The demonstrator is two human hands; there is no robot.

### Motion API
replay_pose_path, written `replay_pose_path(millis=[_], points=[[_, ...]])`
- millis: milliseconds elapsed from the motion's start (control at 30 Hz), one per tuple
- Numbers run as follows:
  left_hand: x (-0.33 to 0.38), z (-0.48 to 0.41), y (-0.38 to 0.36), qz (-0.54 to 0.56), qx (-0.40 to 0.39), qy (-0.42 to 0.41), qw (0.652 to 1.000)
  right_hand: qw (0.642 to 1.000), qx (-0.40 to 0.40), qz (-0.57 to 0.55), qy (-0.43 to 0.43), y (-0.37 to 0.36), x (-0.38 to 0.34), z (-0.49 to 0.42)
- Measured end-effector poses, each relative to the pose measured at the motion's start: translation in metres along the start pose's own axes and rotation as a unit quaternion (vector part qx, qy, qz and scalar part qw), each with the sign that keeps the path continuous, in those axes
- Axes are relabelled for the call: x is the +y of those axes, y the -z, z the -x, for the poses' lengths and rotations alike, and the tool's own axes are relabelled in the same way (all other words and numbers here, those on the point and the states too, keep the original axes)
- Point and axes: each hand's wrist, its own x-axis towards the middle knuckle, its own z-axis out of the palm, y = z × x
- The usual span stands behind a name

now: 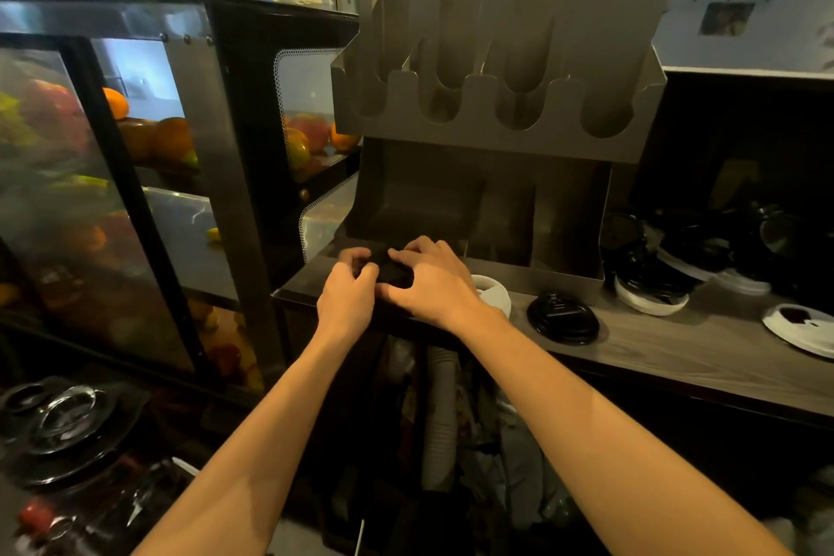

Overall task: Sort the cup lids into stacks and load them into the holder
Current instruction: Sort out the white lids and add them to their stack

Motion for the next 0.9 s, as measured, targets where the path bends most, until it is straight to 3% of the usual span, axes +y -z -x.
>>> replay_pose_path(millis=[500,600,900], points=[[0.013,-0.001,0.001,0.061,-0.004,0.051,0.997,0.995,-0.064,0.074,0.028,0.018,-0.004,0.000],[0.018,-0.001,0.000,0.075,-0.002,0.057,0.996,0.996,-0.075,0.042,0.030,0.022,0.001,0.000],[0.020,0.006,0.004,0.083,-0.014,0.027,0.996,0.998,0.039,-0.031,0.025,0.013,0.002,0.010]])
